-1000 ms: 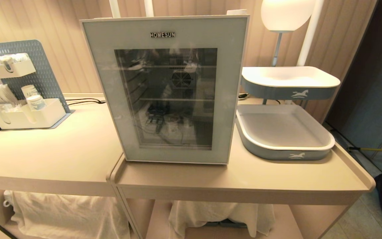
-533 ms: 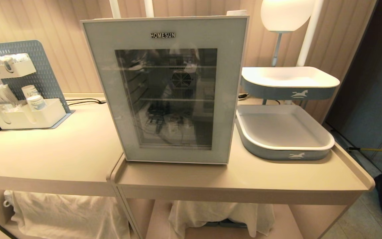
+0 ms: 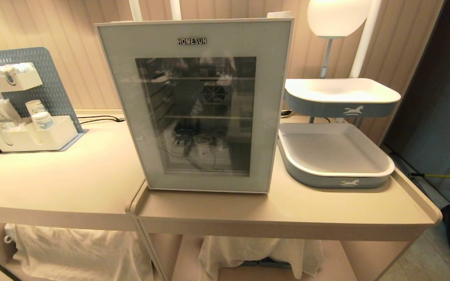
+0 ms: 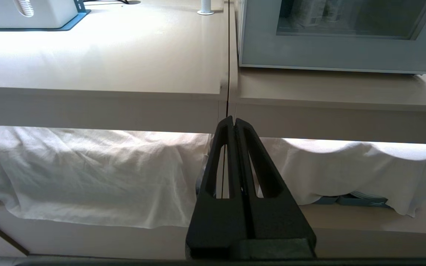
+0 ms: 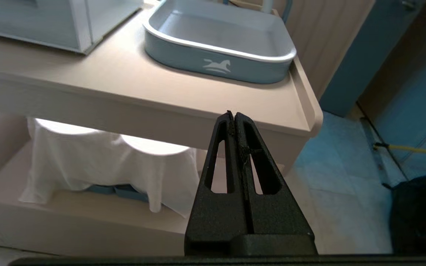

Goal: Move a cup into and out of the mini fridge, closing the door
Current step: Open the freezer door

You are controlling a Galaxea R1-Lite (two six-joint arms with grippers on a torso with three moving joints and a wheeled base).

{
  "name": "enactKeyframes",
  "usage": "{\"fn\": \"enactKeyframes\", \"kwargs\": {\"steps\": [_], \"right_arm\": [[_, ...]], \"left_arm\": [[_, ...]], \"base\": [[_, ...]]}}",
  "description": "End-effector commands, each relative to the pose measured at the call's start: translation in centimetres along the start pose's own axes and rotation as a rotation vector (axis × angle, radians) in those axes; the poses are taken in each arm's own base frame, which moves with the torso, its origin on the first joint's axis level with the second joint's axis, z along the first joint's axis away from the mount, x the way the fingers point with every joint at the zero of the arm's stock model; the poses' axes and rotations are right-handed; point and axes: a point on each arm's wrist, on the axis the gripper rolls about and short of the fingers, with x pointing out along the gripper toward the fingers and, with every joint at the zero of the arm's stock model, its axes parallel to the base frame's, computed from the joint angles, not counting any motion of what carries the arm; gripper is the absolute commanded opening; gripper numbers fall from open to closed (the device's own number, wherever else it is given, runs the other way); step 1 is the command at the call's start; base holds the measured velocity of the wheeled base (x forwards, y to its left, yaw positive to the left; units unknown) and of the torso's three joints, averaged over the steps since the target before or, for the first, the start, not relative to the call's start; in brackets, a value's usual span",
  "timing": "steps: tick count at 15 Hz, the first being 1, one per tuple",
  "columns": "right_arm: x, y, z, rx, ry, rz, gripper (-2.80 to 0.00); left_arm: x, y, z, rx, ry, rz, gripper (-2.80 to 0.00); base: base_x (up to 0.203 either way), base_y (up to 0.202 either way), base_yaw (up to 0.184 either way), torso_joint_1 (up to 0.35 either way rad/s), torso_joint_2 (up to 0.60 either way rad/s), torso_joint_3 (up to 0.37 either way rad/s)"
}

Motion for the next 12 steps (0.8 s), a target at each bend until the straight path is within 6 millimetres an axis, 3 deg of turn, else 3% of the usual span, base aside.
{"fn": "enactKeyframes", "kwargs": {"steps": [1, 3, 12], "right_arm": [[0.02, 0.00, 0.04, 0.109, -0.005, 0.004, -2.80], [0.03, -0.02, -0.21, 0.255, 0.022, -0.024, -2.80], [-0.17, 0.02, -0.42, 0.246, 0.077, -0.022, -2.80]], "left_arm": [[0.01, 0.00, 0.02, 0.000, 0.001, 0.000, -2.80], [0.01, 0.00, 0.02, 0.000, 0.001, 0.000, -2.80], [0.01, 0.00, 0.00, 0.000, 0.001, 0.000, -2.80]], "base": [[0.000, 0.000, 0.000, 0.000, 0.00, 0.000], [0.000, 0.000, 0.000, 0.000, 0.00, 0.000], [0.000, 0.000, 0.000, 0.000, 0.00, 0.000]]}}
